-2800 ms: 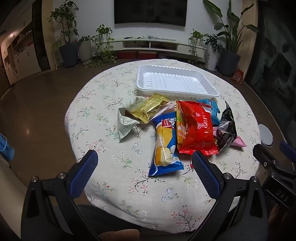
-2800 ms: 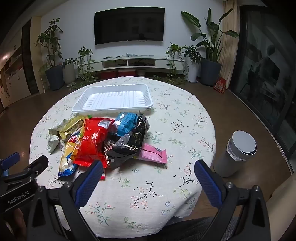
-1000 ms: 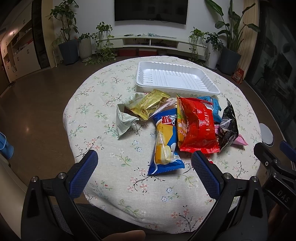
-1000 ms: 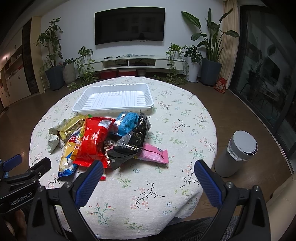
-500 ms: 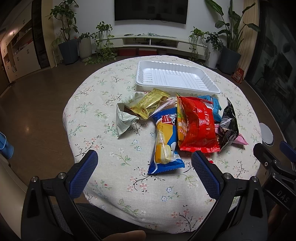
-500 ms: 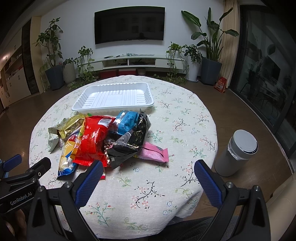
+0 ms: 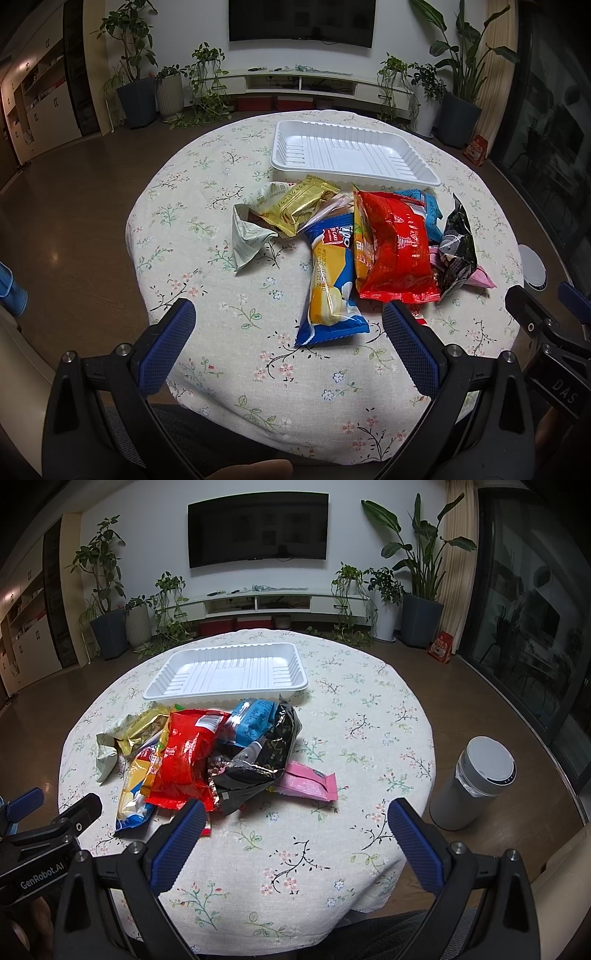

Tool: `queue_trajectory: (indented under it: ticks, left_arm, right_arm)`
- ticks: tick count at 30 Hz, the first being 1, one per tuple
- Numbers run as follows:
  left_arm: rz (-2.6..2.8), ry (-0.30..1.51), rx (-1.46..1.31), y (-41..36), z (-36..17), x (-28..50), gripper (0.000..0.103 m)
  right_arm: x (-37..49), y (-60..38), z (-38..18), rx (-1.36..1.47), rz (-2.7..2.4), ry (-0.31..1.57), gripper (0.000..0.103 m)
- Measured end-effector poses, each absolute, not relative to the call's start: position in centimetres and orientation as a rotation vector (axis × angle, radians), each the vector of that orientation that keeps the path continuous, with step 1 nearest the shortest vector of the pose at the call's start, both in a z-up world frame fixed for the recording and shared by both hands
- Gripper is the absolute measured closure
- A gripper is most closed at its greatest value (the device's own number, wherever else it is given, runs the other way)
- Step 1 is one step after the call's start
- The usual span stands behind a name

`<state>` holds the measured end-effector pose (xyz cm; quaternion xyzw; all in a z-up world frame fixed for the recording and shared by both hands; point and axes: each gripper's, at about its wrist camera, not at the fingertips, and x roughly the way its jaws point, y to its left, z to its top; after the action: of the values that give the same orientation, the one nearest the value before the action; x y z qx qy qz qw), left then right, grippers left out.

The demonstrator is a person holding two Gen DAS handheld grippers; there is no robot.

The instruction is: Organize snacks

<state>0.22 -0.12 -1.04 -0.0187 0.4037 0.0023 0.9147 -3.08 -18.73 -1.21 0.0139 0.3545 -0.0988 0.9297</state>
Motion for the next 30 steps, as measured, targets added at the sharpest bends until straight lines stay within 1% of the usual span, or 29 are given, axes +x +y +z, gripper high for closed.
queue_trajectory:
  ticks: [15,19,21,24,27,30]
  left_arm:
    - [-0.004,0.843,-0.041,0.2,-1.7,0.4,0.001]
    - [-0.123,0.813,-0.161,2.5,-1.9,0.5,0.0]
    - [-0.225,0.808,-0.167,3.4,-2.2,1.0,0.0]
    - [-0.187,0.841,-0.066,3.9,-2.7,1.2,0.0]
    - [-0.173,0.975,-0.109,5.0,-3.7,2.8,0.0]
    - [-0.144,0.98,-0.104,6.3,-3.5,4.6,0.0]
  right_arm:
    - [-3.0,-18.9,-1.6,0.033,-0.2,0.729,0.002]
    - [-3.3,-19.2,-2.0,0.05,-0.185,0.726,0.002]
    - [-3.4,-19.7,-1.9,0.083,-0.149,0.719,0.002]
    - [-2.8,-21.0,-1.5,0.12,-0.1,0.707,0.002]
    - [-2.3,-21.5,-1.3,0.137,-0.049,0.717,0.002]
    - [-1.8,-21.9,-1.0,0.134,-0.019,0.723,0.002]
